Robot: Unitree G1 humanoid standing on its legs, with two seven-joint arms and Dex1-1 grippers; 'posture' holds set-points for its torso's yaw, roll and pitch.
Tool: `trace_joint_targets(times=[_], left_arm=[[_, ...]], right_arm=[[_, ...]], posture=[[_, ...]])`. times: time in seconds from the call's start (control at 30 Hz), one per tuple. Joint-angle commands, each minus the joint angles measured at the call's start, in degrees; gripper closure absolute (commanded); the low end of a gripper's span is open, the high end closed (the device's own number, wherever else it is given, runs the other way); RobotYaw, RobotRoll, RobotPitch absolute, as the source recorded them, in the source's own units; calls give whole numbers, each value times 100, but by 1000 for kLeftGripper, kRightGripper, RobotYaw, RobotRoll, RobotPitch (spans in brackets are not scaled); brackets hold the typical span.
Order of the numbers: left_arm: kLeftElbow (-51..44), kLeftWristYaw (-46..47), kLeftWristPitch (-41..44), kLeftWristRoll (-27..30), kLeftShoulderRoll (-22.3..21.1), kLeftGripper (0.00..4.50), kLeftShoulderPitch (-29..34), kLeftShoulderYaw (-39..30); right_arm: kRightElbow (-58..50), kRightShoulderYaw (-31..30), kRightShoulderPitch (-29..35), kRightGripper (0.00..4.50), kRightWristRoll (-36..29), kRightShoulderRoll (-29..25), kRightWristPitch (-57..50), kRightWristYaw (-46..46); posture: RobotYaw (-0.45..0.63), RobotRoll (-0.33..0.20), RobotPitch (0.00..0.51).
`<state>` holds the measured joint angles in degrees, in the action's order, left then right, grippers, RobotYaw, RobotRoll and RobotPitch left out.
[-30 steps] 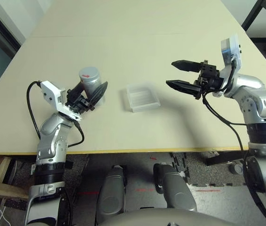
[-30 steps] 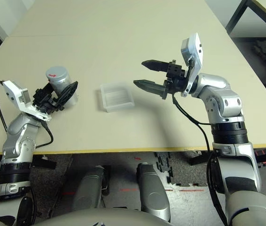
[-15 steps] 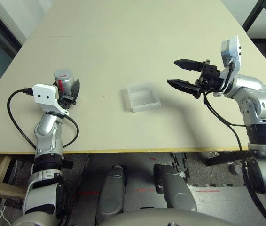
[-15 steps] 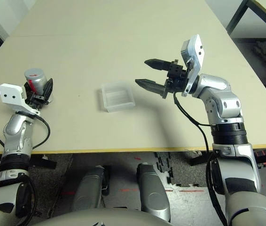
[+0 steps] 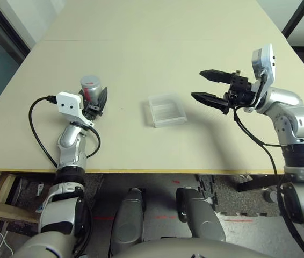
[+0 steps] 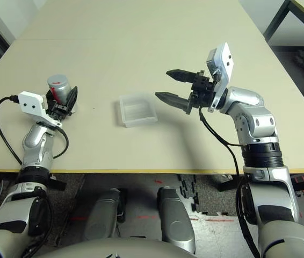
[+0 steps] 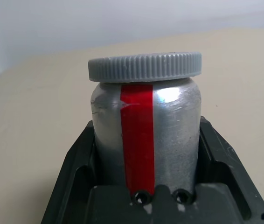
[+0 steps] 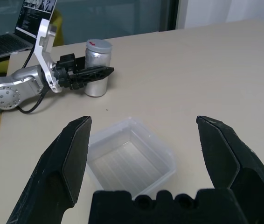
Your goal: Pour the medicine from the bottle into the box.
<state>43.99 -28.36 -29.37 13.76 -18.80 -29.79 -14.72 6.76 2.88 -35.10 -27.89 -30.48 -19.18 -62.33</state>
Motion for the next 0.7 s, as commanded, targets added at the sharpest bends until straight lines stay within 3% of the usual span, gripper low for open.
trace_joint_targets(times=[0.03,0.13,0.3,0.7], left_arm=[[353,-44,-96,3,43,1807,-43,-9],[479,-102,-152,-11,62,1807,-37,26],[475,-172,-153,-9,72,106,74,46],[-534,-255,220,184,13,20,669,7]], right_arm=[[-138,-4,82,0,18,-18,-9,51],[-151,-6,90,0,16,-22,-6,78],[-175,13,127,0,19,-45,15,111],[10,-57,38,0,73,36,132,88]], posture=[[-43,0,178],[-47,0,181],[-49,0,179],[-18,0,179]])
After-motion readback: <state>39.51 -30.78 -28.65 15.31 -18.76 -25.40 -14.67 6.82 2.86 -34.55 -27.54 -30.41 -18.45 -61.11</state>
